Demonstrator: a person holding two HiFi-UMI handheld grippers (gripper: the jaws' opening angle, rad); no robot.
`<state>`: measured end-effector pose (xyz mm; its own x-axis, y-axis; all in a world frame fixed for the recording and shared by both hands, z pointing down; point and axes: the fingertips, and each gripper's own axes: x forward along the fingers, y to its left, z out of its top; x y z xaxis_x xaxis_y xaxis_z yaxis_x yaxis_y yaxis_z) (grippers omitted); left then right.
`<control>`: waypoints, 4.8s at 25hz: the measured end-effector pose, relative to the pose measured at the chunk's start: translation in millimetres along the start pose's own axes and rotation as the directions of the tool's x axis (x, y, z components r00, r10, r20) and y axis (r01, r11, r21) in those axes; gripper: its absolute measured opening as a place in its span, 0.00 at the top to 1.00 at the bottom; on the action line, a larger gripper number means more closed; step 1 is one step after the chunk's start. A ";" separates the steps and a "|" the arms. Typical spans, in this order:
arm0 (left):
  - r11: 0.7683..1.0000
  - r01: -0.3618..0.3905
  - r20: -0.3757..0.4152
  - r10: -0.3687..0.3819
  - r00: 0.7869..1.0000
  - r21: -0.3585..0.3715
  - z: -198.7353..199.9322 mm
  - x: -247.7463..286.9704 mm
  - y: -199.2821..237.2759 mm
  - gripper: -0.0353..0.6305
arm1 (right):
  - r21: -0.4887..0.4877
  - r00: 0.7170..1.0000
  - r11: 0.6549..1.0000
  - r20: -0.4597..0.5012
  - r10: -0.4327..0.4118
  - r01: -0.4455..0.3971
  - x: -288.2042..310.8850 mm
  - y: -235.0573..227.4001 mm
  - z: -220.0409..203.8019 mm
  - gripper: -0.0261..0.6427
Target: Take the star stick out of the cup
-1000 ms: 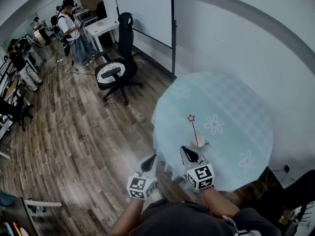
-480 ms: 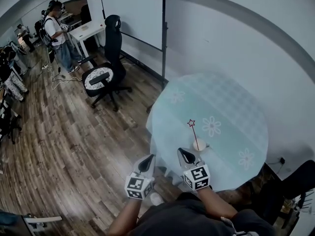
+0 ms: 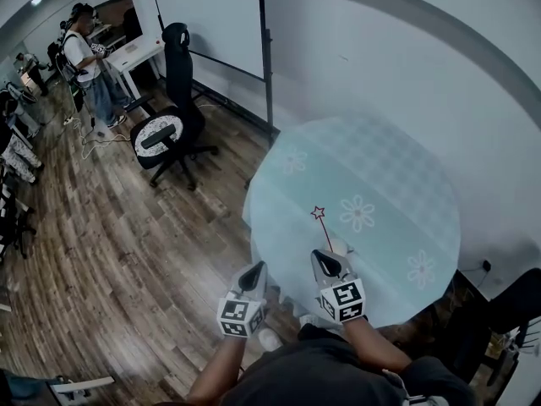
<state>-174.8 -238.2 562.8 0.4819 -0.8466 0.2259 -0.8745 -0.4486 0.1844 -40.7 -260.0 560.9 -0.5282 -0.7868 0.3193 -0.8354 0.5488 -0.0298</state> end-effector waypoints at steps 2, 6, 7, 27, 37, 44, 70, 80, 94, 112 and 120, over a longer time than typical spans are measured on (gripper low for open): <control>1.000 0.003 -0.018 -0.003 1.000 -0.009 -4.2 9.4 -2.5 0.94 | 0.004 1.000 1.000 -0.005 -0.012 0.012 2.5 -12.6 -1.5 0.96; 1.000 0.008 -0.047 -0.009 0.999 -0.024 -14.1 26.4 -4.9 0.94 | 0.019 0.999 0.999 -0.028 -0.039 0.040 8.9 -33.9 -9.8 0.96; 1.000 0.007 -0.052 -0.009 0.999 -0.028 -16.5 30.3 -5.2 0.94 | 0.023 0.998 0.999 -0.036 -0.048 0.049 9.9 -38.7 -12.5 0.96; 0.996 -0.058 -0.105 0.050 0.993 -0.074 -46.0 58.4 11.3 0.94 | -0.057 0.959 0.994 -0.262 -0.104 0.093 59.5 -89.3 -75.1 0.84; 0.992 -0.086 -0.136 0.073 0.988 -0.093 -58.8 54.8 19.8 0.94 | -0.062 0.946 0.994 -0.306 -0.106 0.091 79.1 -99.4 -83.3 0.84; 0.992 -0.088 -0.139 0.075 0.987 -0.092 -55.8 58.1 21.5 0.94 | -0.065 0.948 0.994 -0.300 -0.106 0.091 80.8 -99.4 -80.4 0.85; 0.995 -0.065 -0.131 0.054 0.990 -0.079 -53.5 63.0 13.0 0.94 | -0.057 0.968 0.994 -0.231 -0.101 0.091 73.8 -96.9 -71.9 0.93; 0.999 -0.025 -0.066 0.023 0.998 -0.037 -14.1 60.8 -1.8 0.94 | -0.061 0.992 0.991 -0.034 -0.124 0.122 46.6 -92.5 -8.9 0.93; 1.000 0.010 0.107 -0.008 0.994 -0.014 79.3 45.4 -16.4 0.94 | -0.031 0.962 0.991 0.246 -0.120 0.131 -9.9 -77.3 103.5 0.93; 0.995 0.077 0.149 -0.086 0.985 0.059 104.6 43.2 -66.1 0.94 | 0.030 0.918 0.990 0.371 -0.141 0.140 -60.4 -100.3 144.0 0.93; 0.995 0.087 0.123 -0.093 0.988 0.056 96.0 44.7 -64.7 0.94 | 0.038 0.911 0.988 0.382 -0.154 0.151 -61.2 -100.5 144.0 0.93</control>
<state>-101.9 -274.5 469.1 0.5506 -0.8301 0.0883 -0.8312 -0.5355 0.1494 53.6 -307.7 407.9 -0.4105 -0.9094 -0.0665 -0.9108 0.4125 -0.0174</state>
